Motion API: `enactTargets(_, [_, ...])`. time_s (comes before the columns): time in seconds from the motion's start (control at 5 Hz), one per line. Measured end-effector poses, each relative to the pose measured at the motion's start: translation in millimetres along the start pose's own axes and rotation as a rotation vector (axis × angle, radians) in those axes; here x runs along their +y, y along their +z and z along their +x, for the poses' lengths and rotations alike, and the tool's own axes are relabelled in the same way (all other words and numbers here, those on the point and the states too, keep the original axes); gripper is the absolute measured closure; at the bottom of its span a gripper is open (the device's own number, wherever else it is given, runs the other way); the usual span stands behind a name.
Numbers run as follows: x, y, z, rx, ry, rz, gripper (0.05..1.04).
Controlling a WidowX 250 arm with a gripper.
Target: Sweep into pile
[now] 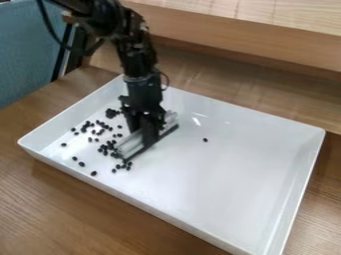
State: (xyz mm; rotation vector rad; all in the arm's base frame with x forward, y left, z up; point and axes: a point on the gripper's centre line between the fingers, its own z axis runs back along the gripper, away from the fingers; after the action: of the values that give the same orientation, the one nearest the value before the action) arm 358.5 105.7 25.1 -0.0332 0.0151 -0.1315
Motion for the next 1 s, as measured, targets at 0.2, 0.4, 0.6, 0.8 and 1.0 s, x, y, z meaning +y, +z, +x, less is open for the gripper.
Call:
enactTargets(0.2, [15.2, 1.1, -9.3, -0.014, 0.072, 0.006, 0.686])
enactTargets(0.4, [23.3, 1.9, -13.3, -0.021, 0.11, 0.004, 0.686])
enactTargets(0.6, [27.5, 2.2, -11.2, 0.012, 0.076, -0.019, 0.686])
enactTargets(0.8, [37.3, 4.2, -3.0, 0.059, -0.003, -0.013, 0.686])
enactTargets(1.0, [46.8, 5.3, -0.1, 0.079, -0.032, -0.003, 0.686])
